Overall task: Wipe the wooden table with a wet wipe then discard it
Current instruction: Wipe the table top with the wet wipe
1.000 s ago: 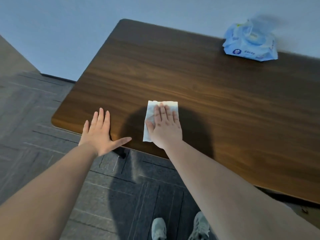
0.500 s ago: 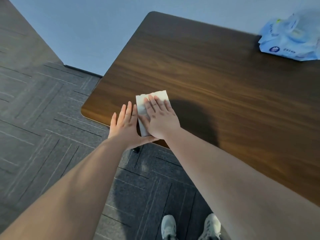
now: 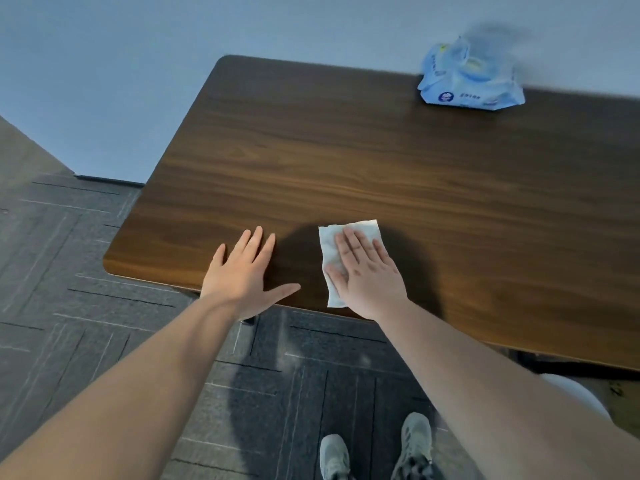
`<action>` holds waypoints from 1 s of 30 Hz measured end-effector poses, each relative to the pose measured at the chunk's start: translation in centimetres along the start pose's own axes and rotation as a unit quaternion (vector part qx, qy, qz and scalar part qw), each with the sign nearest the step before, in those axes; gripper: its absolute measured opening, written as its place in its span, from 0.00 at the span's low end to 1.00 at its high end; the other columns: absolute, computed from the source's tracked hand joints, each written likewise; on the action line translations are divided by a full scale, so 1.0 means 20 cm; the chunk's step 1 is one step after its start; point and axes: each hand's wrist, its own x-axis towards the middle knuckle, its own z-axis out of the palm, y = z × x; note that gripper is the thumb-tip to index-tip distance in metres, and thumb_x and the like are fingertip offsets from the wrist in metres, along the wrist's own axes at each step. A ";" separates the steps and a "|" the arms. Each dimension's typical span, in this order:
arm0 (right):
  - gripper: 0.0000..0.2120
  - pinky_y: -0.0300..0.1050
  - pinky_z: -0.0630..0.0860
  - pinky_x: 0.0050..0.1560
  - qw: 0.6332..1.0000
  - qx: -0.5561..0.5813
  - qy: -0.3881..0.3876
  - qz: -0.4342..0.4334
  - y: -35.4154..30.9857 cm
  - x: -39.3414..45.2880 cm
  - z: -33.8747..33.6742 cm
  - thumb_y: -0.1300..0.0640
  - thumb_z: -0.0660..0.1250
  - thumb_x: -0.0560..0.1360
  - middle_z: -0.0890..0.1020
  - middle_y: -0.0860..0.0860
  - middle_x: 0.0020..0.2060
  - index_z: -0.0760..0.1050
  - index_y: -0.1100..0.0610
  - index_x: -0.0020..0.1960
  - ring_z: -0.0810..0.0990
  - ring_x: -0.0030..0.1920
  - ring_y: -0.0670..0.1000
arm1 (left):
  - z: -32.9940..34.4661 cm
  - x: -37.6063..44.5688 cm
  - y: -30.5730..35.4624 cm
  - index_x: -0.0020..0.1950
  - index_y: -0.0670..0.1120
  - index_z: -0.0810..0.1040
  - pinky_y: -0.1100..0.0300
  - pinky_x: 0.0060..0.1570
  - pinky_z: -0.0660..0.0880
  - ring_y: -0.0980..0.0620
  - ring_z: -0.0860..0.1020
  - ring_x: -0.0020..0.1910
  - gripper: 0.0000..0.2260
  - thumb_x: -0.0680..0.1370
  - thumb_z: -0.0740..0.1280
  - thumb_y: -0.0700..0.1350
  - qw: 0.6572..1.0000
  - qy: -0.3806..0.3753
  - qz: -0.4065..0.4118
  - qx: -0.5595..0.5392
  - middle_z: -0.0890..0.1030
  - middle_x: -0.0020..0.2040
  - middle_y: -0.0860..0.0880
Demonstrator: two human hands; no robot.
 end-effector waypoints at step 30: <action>0.33 0.46 0.35 0.72 0.894 0.059 0.050 0.441 2.20 -1.28 0.06 0.37 0.37 0.78 0.42 0.50 0.78 0.36 0.52 0.77 0.40 0.77 0.48 | 0.06 0.49 2.63 0.77 0.55 0.39 0.45 0.74 0.40 0.53 0.37 0.76 0.37 0.74 0.42 0.72 0.899 0.000 0.415 0.140 0.39 0.79 0.52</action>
